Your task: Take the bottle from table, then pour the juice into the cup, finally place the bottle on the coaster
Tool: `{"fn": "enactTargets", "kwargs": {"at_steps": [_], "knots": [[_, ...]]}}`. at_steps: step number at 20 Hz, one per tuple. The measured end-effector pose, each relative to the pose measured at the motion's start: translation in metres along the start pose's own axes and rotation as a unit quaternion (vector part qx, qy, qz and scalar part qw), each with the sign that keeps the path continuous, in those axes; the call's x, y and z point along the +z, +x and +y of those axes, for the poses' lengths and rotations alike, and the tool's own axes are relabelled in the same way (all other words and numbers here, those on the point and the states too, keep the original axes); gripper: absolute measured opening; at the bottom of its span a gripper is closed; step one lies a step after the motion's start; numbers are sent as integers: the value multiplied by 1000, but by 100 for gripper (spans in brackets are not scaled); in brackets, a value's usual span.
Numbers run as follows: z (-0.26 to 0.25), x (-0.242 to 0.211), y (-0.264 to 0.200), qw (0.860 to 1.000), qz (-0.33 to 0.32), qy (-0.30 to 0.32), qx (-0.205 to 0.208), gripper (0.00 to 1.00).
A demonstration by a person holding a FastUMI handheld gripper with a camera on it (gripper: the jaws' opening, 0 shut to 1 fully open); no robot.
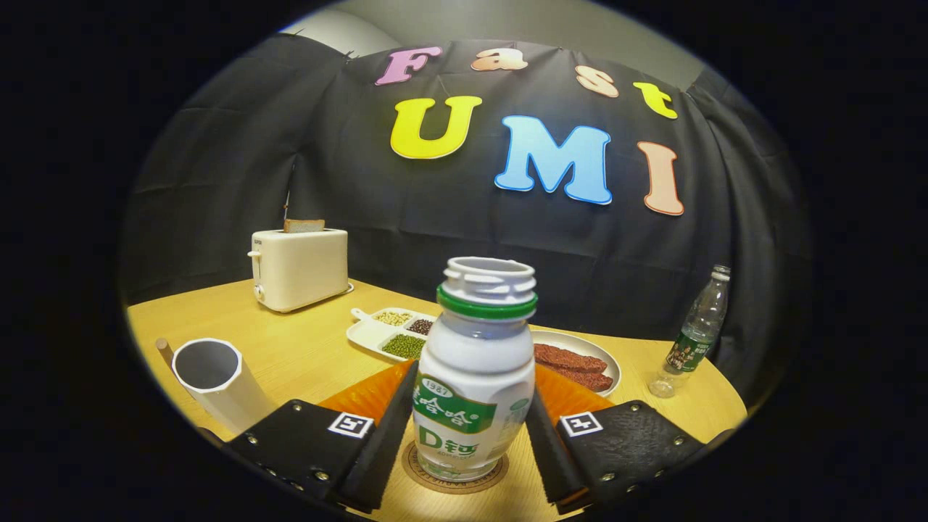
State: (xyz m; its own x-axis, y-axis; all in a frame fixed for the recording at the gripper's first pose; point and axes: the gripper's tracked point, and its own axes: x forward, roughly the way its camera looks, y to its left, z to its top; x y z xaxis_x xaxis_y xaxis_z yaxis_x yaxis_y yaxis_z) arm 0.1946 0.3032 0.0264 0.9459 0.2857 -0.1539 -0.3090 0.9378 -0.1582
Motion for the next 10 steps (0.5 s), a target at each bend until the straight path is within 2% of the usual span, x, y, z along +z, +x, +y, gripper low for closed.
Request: {"fn": "enactTargets", "kwargs": {"at_steps": [1,2,10], "knots": [[1,0,0,1000,-1,-2,2,85],[0,2,-4,1000,-4,-3,2,97],[-14,45,-41,999,-40,25,-17,97]]}}
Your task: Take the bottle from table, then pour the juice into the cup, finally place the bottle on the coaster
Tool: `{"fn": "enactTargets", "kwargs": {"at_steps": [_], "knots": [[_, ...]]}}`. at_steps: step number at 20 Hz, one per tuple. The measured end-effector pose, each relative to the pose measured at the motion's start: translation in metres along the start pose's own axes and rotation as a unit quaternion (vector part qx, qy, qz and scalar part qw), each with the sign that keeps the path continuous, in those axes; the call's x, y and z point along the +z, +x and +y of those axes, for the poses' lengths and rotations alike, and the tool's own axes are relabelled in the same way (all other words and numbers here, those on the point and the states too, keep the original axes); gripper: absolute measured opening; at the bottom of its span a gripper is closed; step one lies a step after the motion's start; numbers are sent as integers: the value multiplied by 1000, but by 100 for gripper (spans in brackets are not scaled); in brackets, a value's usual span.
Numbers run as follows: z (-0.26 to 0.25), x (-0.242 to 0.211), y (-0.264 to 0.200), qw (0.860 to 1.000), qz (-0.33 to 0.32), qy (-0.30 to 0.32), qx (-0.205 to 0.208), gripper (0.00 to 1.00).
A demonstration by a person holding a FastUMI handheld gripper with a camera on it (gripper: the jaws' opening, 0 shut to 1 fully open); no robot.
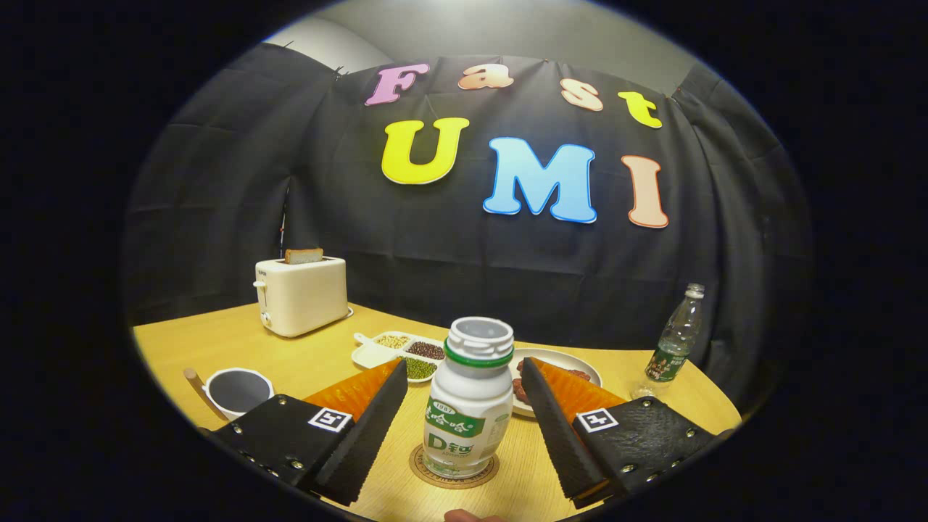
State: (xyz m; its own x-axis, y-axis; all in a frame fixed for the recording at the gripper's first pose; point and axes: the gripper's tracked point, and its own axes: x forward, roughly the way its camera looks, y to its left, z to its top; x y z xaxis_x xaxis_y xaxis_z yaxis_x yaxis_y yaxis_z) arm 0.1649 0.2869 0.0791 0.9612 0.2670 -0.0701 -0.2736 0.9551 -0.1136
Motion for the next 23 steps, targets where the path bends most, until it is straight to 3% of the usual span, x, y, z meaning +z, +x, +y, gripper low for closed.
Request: {"fn": "enactTargets", "kwargs": {"at_steps": [13,23], "knots": [[-24,119,-84,998,-46,10,-46,97],[-43,128,-115,997,-49,20,-50,97]]}}
